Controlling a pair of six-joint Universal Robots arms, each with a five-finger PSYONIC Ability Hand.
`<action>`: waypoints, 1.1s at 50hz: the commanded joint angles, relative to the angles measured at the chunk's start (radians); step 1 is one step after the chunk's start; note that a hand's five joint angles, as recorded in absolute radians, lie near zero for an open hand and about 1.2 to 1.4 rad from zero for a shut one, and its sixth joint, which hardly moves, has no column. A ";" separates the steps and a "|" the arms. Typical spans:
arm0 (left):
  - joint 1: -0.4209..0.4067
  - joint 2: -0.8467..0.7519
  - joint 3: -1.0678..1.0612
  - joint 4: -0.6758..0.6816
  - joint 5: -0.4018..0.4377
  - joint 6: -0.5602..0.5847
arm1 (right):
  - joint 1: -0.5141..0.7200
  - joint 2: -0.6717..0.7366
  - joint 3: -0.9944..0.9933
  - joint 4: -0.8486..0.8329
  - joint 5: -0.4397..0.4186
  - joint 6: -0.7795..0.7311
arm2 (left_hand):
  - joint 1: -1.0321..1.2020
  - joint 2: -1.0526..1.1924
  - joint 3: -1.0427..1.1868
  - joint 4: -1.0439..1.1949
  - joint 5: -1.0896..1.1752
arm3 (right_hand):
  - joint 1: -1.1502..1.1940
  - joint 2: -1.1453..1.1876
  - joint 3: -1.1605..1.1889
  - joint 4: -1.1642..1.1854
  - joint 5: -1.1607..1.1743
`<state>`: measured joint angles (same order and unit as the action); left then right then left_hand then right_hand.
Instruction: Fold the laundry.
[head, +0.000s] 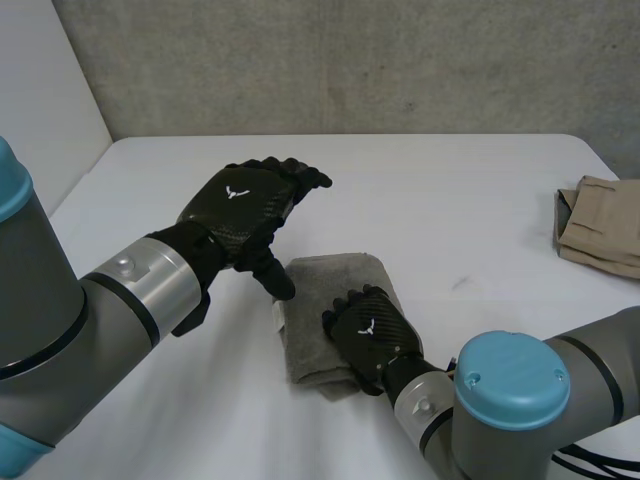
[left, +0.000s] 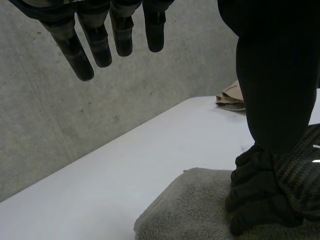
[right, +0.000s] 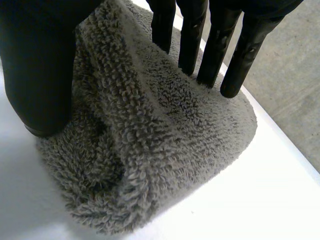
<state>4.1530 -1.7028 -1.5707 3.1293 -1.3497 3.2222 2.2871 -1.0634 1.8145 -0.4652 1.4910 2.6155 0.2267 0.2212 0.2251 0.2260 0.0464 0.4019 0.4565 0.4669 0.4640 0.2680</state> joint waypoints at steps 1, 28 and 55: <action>0.001 -0.001 0.000 0.000 0.000 -0.001 | 0.000 0.025 -0.027 0.002 0.000 -0.002 | -0.022 -0.016 -0.020 -0.021 -0.016 | 0.258 0.204 0.193 0.196 0.218; 0.010 -0.001 -0.008 0.000 0.000 -0.001 | -0.029 0.053 -0.156 0.039 -0.077 -0.164 | -0.025 -0.019 -0.023 -0.024 -0.019 | 0.994 0.940 0.929 0.932 0.954; 0.013 -0.023 -0.002 0.006 -0.002 -0.001 | -0.589 0.151 -0.307 0.059 -0.371 -0.436 | -0.025 -0.019 -0.023 -0.024 -0.019 | 0.994 0.940 0.929 0.932 0.954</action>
<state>4.1672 -1.7173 -1.5762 3.1355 -1.3503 3.2218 1.7936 -0.9537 1.5742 -0.4279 1.1112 2.1792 0.2267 0.2212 0.2250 0.2260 0.0463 0.8980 1.1497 1.1261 1.1838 0.9177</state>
